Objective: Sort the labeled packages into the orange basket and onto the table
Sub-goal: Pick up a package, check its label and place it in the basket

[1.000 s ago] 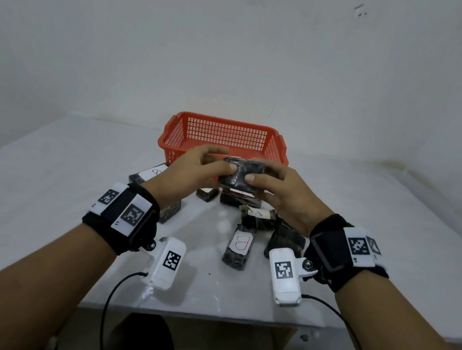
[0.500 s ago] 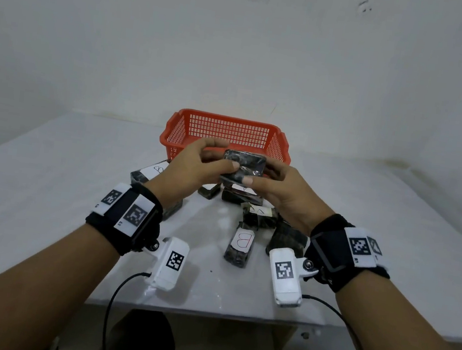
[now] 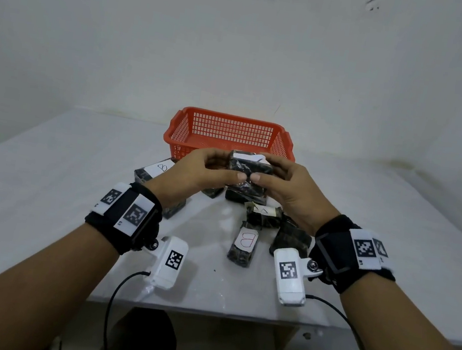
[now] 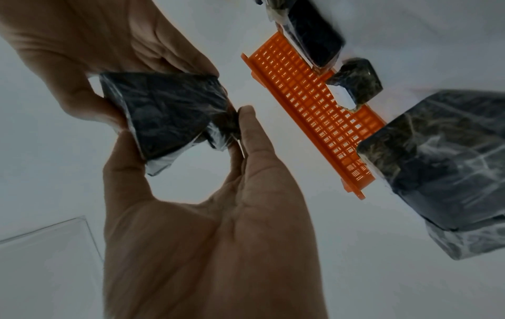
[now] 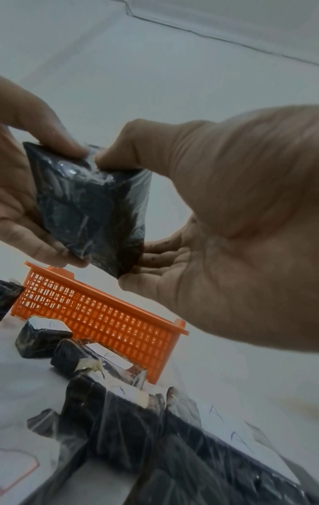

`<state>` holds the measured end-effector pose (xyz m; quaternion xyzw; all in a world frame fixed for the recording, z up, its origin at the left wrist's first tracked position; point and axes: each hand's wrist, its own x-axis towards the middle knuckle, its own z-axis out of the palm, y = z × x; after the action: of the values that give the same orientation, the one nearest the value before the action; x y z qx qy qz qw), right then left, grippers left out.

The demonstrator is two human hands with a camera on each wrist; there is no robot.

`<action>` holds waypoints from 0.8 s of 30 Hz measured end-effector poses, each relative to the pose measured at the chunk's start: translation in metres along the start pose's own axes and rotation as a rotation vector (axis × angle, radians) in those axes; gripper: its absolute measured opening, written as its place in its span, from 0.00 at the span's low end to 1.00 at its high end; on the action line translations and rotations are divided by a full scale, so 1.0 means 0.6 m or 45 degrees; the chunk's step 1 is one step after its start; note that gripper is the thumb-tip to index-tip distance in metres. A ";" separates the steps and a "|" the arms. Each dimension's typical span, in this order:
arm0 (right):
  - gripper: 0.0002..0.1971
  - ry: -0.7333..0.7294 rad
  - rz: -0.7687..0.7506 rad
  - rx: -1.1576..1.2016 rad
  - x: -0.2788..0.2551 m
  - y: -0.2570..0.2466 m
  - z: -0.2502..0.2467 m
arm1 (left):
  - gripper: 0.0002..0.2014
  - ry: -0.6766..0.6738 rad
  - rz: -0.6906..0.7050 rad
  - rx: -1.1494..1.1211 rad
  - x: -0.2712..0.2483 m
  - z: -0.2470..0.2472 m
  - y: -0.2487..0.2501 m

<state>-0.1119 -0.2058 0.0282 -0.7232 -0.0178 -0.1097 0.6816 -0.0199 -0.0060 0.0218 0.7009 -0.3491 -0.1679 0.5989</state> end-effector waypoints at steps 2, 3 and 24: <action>0.30 0.011 -0.011 -0.035 0.001 0.003 -0.005 | 0.29 -0.043 -0.001 -0.014 -0.004 -0.002 0.002; 0.31 -0.004 -0.005 -0.045 0.002 0.005 -0.007 | 0.29 -0.050 0.000 -0.009 -0.005 -0.002 0.004; 0.22 0.124 0.162 0.006 0.007 0.002 0.010 | 0.35 0.033 0.048 -0.057 0.004 0.006 0.010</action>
<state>-0.1068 -0.2005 0.0275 -0.7150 0.0612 -0.1013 0.6890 -0.0226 -0.0104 0.0273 0.6828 -0.3505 -0.1552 0.6220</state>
